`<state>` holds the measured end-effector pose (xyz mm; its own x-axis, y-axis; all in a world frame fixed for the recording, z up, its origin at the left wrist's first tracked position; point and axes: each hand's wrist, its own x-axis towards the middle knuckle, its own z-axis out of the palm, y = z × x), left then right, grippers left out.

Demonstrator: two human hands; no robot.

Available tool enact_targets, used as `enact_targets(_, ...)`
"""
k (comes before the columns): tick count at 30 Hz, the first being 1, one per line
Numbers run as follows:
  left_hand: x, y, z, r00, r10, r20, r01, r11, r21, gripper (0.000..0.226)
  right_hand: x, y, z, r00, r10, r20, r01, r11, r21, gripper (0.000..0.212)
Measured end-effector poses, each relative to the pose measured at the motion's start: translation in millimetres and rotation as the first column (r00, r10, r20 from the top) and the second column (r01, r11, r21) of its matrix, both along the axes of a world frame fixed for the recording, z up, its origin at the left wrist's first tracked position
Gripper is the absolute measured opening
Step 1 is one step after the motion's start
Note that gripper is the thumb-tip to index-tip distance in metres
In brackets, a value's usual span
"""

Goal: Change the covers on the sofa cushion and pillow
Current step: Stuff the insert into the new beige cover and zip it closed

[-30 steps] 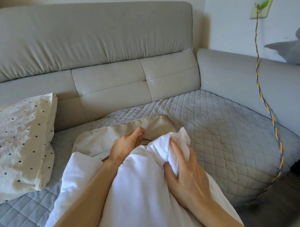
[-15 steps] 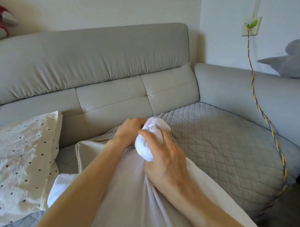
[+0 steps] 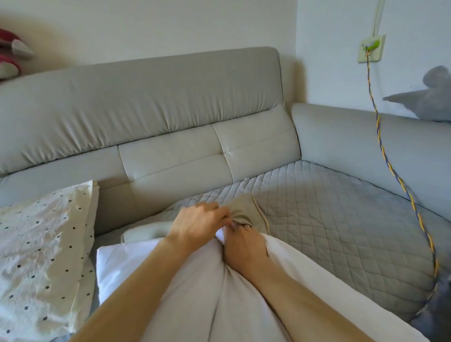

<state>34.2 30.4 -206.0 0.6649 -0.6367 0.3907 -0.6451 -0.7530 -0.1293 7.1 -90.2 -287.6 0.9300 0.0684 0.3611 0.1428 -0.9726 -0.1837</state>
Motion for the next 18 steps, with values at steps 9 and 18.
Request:
enact_targets(9,-27,92,-16,0.885,0.432,-0.176,-0.396,0.895,0.207,0.028,5,-22,-6,0.985,0.03,-0.171,0.007,0.977,0.211,0.049)
enact_targets(18,-73,86,-10,0.91,0.398,-0.118,-0.391,0.917,0.078,0.04,0,-25,-17,0.957,-0.068,-0.281,0.142,0.957,0.254,0.041)
